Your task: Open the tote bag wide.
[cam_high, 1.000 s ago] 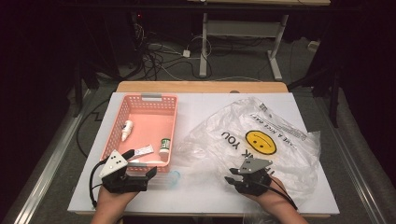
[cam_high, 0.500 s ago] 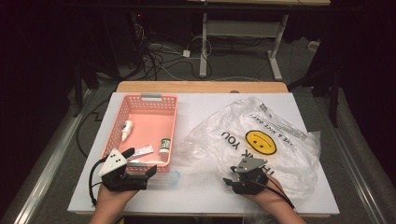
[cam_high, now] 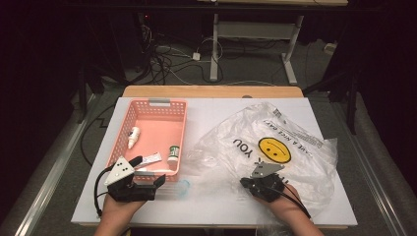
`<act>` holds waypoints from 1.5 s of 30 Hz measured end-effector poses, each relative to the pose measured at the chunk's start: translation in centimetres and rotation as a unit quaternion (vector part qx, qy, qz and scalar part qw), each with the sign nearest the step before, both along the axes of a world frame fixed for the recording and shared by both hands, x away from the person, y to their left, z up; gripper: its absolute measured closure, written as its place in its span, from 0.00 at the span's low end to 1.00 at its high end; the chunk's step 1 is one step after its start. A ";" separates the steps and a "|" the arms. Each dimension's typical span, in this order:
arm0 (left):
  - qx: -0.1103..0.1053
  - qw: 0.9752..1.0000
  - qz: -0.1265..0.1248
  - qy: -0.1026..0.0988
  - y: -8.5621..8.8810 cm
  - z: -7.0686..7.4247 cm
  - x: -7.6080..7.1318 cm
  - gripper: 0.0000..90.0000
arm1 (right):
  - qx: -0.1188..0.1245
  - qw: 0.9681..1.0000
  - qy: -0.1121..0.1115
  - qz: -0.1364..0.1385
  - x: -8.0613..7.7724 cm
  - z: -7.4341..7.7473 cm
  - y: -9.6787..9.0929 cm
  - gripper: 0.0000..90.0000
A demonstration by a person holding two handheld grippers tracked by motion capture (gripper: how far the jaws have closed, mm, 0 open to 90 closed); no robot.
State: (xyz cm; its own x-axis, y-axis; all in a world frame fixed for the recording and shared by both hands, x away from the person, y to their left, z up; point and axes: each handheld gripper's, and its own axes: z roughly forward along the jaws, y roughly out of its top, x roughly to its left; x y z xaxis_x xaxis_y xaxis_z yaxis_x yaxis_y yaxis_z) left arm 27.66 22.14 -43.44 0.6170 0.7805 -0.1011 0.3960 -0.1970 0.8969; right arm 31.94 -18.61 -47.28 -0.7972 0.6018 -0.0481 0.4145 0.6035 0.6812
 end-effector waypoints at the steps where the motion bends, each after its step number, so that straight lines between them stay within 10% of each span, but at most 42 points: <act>1: 0.000 1.000 0.000 0.000 0.0 0.0 0.0 0.00 | 0.002 1.000 0.000 0.002 0.1 0.0 -0.1 1.00; 16: 0.002 1.000 -0.004 0.003 -0.3 -0.1 0.0 0.00 | 0.063 0.998 -0.028 -0.012 0.1 1.4 -1.5 1.00; 32: 0.004 1.000 -0.014 0.000 -1.1 0.0 0.2 0.00 | 0.135 0.988 -0.065 -0.042 1.1 5.4 -2.6 1.00; 45: 0.006 1.000 -0.015 -0.001 -1.2 -0.1 0.6 0.00 | 0.193 0.970 -0.143 -0.046 0.7 9.4 -4.0 1.00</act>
